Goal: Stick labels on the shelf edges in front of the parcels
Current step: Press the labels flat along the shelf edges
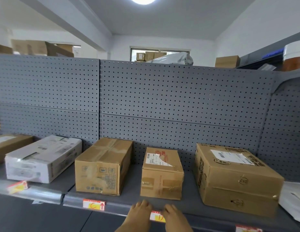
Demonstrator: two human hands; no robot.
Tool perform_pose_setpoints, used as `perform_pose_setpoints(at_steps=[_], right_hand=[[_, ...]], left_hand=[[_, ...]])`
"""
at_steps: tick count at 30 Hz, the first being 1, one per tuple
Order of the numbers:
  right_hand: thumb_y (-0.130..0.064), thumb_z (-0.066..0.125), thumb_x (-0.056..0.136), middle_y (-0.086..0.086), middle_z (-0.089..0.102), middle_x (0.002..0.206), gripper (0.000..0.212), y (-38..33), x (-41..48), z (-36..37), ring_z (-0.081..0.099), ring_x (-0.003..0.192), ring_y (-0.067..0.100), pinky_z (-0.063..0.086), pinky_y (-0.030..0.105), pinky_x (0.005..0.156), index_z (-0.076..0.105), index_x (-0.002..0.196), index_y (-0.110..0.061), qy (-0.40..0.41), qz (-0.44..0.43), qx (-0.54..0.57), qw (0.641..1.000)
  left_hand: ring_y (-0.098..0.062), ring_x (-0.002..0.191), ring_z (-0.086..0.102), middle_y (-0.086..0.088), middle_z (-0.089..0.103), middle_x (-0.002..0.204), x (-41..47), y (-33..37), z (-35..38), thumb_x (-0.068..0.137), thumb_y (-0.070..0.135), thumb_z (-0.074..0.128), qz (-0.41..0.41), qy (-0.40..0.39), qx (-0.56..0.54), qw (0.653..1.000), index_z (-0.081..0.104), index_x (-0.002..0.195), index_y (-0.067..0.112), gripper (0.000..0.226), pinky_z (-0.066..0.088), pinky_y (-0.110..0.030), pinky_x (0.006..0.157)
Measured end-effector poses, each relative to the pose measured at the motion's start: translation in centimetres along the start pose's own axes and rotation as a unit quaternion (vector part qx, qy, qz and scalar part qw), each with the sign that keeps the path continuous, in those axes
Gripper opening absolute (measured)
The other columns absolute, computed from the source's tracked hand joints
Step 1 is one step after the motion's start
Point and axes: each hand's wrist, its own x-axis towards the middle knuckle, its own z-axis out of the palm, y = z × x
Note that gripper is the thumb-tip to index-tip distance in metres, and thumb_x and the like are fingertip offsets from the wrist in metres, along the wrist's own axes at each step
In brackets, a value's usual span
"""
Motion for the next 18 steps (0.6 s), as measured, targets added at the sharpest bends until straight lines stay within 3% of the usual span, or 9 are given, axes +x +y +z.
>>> perform_pose_setpoints(at_steps=[3,5,6,8,10,11,13,16,18], right_hand=[[-0.038,0.014,0.084,-0.014,0.059,0.103,0.067,-0.2,1.5,1.8,0.045,0.125,0.014,0.034,0.021,0.1,0.057,0.126,-0.008,0.036,0.062,0.089,0.993],[-0.035,0.038,0.064,-0.013,0.057,0.072,0.042,0.7,2.0,2.2,0.056,0.084,0.003,0.043,0.009,0.067,0.076,0.074,-0.02,0.036,0.066,0.064,0.995],[-0.035,0.049,0.055,-0.016,0.051,0.074,0.024,0.4,2.0,1.9,0.053,0.066,-0.003,0.04,0.008,0.054,0.072,0.056,-0.027,0.081,0.072,0.007,0.994],[-0.023,0.063,0.064,-0.008,0.048,0.097,0.016,-1.1,0.1,-0.1,0.061,0.077,0.003,0.044,0.011,0.066,0.075,0.074,-0.02,0.014,0.052,0.034,0.998],[-0.008,0.044,0.095,0.005,0.045,0.122,0.024,-1.1,0.3,-0.2,0.05,0.12,0.018,0.038,0.022,0.095,0.061,0.111,-0.011,0.05,0.056,0.028,0.997],[-0.009,0.037,0.099,0.005,0.045,0.121,0.021,-1.0,0.4,-0.4,0.044,0.127,0.021,0.035,0.025,0.097,0.057,0.104,-0.017,0.035,0.03,-0.001,0.999],[-0.009,0.04,0.097,0.007,0.048,0.121,0.021,-0.9,0.4,-0.6,0.043,0.128,0.023,0.037,0.029,0.097,0.053,0.087,-0.021,0.029,0.042,0.017,0.999],[-0.006,0.045,0.092,0.008,0.048,0.129,0.032,-1.7,0.2,-1.4,0.044,0.124,0.026,0.039,0.035,0.101,0.06,0.12,-0.012,0.025,0.06,0.009,0.998],[-0.007,0.046,0.092,0.006,0.05,0.129,0.035,-2.6,0.3,-2.0,0.046,0.122,0.026,0.04,0.036,0.1,0.059,0.124,-0.014,0.063,0.033,-0.008,0.997]], left_hand=[[-0.028,0.141,0.033,-0.01,0.033,0.15,-0.1,0.0,-0.2,0.097,0.01,0.048,0.002,0.001,0.011,1.0,0.036,0.146,0.011,0.051,0.025,-0.04,0.116],[-0.028,0.14,0.034,-0.01,0.035,0.15,0.0,-0.1,-0.4,0.096,0.01,0.05,-0.009,0.001,0.005,1.0,0.037,0.145,0.011,0.051,0.026,-0.04,0.116],[-0.028,0.14,0.034,-0.01,0.035,0.149,0.2,-0.2,-0.4,0.095,0.01,0.05,-0.014,0.003,0.006,1.0,0.038,0.145,0.011,0.051,0.026,-0.039,0.116],[-0.028,0.139,0.035,-0.01,0.036,0.148,0.3,-0.4,-0.3,0.094,0.01,0.05,-0.011,0.006,0.013,1.0,0.039,0.144,0.012,0.051,0.027,-0.039,0.115],[-0.027,0.139,0.035,-0.01,0.037,0.148,0.1,-0.4,-0.4,0.094,0.01,0.049,-0.007,0.006,0.018,1.0,0.039,0.143,0.012,0.05,0.028,-0.039,0.116],[-0.028,0.139,0.035,-0.01,0.037,0.148,0.0,-0.5,-0.5,0.094,0.01,0.049,-0.008,0.005,0.022,1.0,0.039,0.143,0.012,0.05,0.028,-0.039,0.116],[-0.027,0.138,0.036,-0.009,0.038,0.148,-0.2,-0.8,-0.7,0.094,0.012,0.05,-0.003,0.01,0.018,1.0,0.039,0.143,0.013,0.05,0.028,-0.039,0.115],[-0.025,0.134,0.039,-0.006,0.041,0.145,-1.1,-1.6,-1.4,0.092,0.013,0.051,-0.006,0.046,0.012,0.999,0.041,0.141,0.017,0.05,0.03,-0.038,0.113],[-0.025,0.132,0.041,-0.005,0.042,0.142,-1.7,-2.4,-2.2,0.09,0.012,0.05,-0.012,0.084,0.014,0.996,0.042,0.14,0.018,0.05,0.031,-0.038,0.111]])
